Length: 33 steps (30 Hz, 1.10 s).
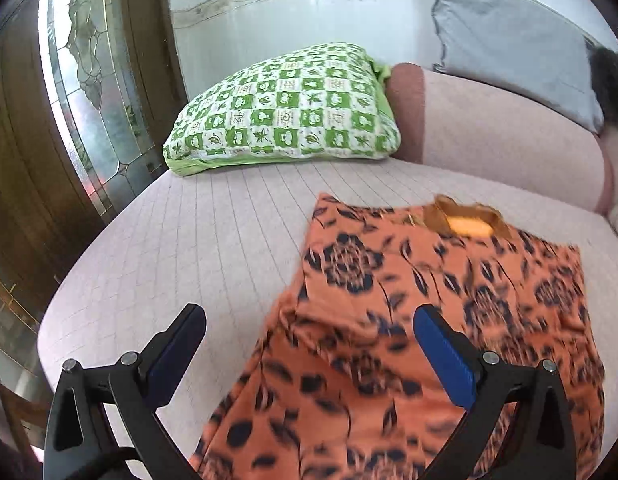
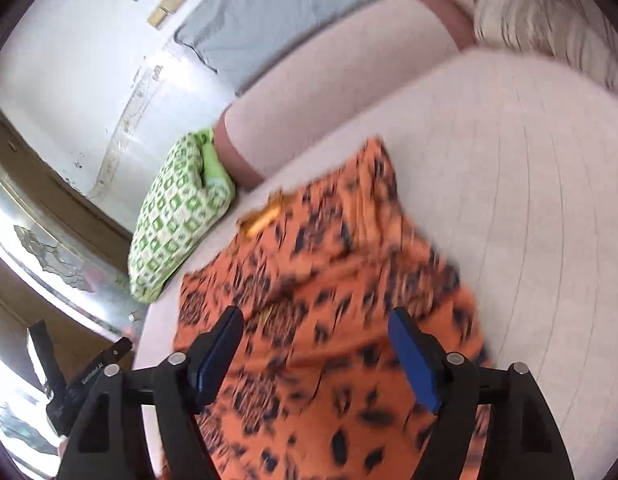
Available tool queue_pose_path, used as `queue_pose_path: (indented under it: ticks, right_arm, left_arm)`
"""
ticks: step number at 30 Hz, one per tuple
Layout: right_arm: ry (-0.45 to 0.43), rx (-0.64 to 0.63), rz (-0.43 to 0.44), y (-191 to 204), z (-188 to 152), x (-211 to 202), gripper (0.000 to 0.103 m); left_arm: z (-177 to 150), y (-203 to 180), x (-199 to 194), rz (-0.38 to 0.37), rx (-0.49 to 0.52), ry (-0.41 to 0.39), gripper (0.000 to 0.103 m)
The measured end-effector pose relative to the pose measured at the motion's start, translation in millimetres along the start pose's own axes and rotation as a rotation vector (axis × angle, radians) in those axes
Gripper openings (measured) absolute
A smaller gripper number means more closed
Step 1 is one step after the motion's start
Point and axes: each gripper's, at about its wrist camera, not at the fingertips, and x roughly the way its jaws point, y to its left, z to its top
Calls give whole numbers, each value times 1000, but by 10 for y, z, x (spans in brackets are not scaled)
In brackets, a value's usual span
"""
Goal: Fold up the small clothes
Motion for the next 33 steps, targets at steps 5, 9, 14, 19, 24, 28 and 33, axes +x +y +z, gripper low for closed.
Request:
queue_pose_path:
  ticks: [5,9,14,19,24,28,33]
  right_arm:
    - [17,-62,-114,28,488,541,49]
    - [30,-100,-193,-7,802,1035,49]
    - [69,-76,-208,-207,1023,1463,49]
    - [144,-148,-208,-116,1131,1791,15]
    - [70,-245,-226,118,1196,1647,9]
    - [-108,-287,-263,295,1278,1411,10]
    - [94,-146,-343,-245,1190,1842,23]
  left_arm:
    - [47,75,493,28,-77,25,103]
    - [-19,22,858,71,-53,66,103]
    - [45,-216,1005,58,56,59,102]
    - [-45,-385,1243,10,179,124,74]
    - [-59,-334,1253,15,188,92,63]
    - [-59,-265,1283,21,162,108,63]
    - [-112,-272,1221,45,201,112,63]
